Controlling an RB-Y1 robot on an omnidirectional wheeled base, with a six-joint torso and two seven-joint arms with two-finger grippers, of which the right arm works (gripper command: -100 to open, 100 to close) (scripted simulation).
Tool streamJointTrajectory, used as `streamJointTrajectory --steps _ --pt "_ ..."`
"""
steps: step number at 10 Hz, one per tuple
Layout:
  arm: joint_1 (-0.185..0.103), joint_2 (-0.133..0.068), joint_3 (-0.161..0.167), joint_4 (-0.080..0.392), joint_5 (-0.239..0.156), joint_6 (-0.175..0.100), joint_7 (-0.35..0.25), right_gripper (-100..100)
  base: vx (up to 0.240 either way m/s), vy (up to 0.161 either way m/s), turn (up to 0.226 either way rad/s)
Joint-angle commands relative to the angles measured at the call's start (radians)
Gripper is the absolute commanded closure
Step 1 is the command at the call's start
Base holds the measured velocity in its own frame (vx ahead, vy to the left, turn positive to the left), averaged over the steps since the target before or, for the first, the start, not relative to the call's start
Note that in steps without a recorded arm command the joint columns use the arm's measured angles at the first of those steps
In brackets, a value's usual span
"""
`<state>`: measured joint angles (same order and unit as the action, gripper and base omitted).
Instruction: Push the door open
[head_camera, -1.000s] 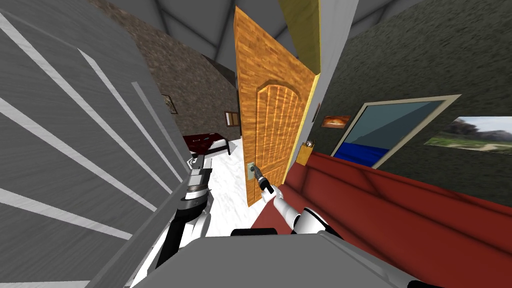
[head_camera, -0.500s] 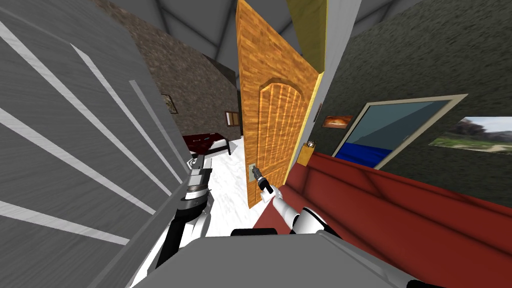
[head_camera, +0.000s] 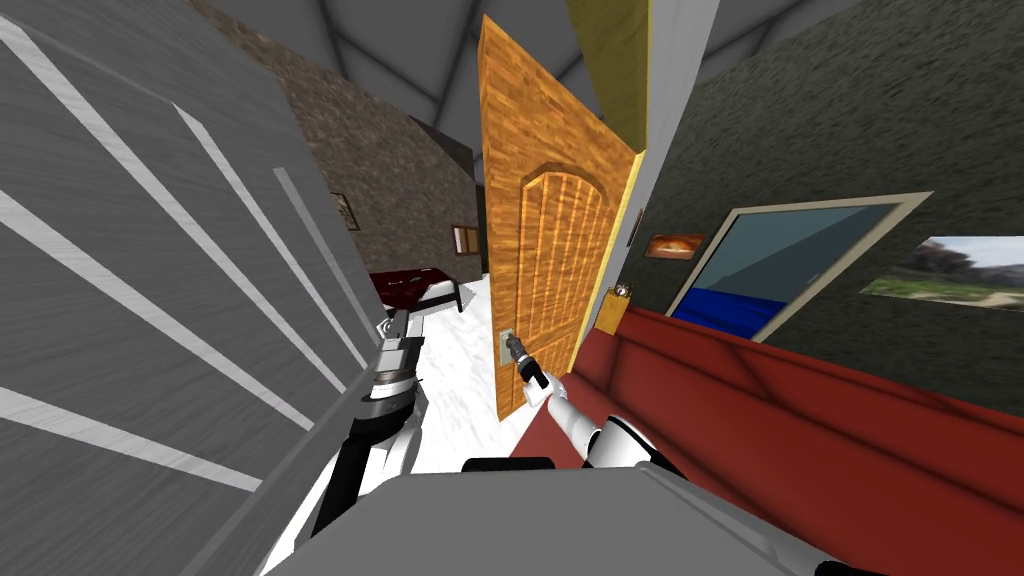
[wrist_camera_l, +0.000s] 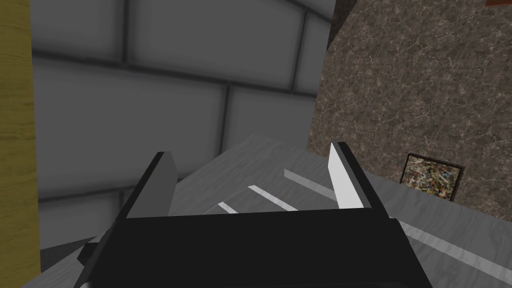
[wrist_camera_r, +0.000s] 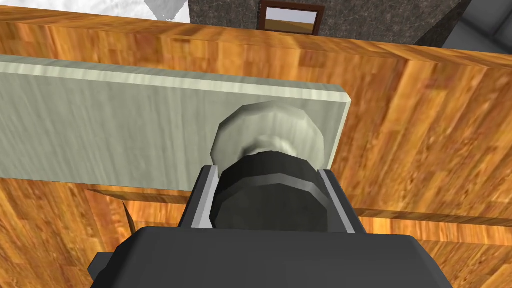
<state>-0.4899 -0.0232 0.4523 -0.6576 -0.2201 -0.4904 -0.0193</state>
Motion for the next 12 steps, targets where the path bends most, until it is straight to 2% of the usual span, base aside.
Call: streamJointTrajectory --steps 1,2,3,4,5,9,11,12 --pt "0.001 -0.019 -0.019 -0.016 -0.026 0.0 0.035 100 0.122 0.04 -0.006" --pt "0.003 -0.026 -0.025 -0.019 -0.044 -0.001 0.054 100 0.152 0.041 -0.041" --pt "0.003 -0.026 -0.025 -0.006 -0.044 -0.001 0.054 100 0.113 0.024 -0.063" --pt "0.003 -0.026 -0.025 -0.019 -0.044 -0.001 0.054 100 0.053 -0.007 -0.04" --pt "-0.007 -0.029 -0.02 0.0 -0.046 -0.005 0.048 -100 -0.093 -0.037 -0.027" --pt "-0.01 -0.024 -0.013 -0.007 -0.052 0.007 0.04 -100 -0.198 -0.034 -0.015" --pt "-0.012 -0.006 -0.009 -0.012 -0.057 0.015 0.034 -100 -0.225 -0.022 -0.02" --pt "-0.013 0.011 -0.007 -0.015 -0.059 0.019 0.031 -100 -0.251 -0.009 -0.018"
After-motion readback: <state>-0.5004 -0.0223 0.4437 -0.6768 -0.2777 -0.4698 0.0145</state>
